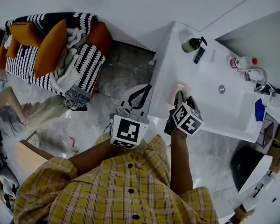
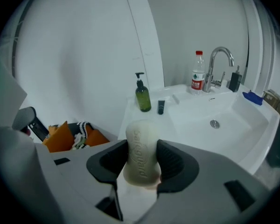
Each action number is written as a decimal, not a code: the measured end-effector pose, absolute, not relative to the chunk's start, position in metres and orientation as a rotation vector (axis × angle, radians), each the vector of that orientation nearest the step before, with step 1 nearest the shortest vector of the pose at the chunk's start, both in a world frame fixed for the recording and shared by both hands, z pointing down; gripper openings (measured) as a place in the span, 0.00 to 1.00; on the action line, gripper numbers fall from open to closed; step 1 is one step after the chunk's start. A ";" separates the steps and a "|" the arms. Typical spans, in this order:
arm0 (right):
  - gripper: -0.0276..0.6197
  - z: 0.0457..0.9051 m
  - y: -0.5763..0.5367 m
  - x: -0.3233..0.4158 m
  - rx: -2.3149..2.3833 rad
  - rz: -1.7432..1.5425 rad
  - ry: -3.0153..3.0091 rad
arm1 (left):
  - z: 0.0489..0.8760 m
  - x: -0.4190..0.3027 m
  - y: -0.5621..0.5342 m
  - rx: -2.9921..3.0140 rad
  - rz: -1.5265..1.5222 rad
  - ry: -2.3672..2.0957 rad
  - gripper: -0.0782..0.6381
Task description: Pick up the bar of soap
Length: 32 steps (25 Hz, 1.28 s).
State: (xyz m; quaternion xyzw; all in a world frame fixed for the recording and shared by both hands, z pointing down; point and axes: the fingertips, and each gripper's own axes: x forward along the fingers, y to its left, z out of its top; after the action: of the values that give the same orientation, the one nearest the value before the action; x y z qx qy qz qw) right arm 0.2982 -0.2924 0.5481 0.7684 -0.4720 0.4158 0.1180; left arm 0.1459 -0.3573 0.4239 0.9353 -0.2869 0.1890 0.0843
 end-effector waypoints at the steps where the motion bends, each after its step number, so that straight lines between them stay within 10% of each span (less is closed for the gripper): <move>1: 0.35 0.540 -0.291 0.295 2.267 1.189 -1.404 | 0.421 0.146 -0.355 2.806 0.559 -0.844 0.13; 32: 0.35 0.345 -0.244 0.239 2.579 0.327 -1.783 | 0.332 0.155 -0.298 3.058 0.271 -0.709 0.13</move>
State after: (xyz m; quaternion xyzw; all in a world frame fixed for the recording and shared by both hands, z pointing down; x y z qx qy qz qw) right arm 0.2386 -0.2444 0.3455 0.8181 -0.5656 0.1037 -0.0056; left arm 0.1553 -0.2976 0.3323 0.9705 -0.2250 0.0861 -0.0047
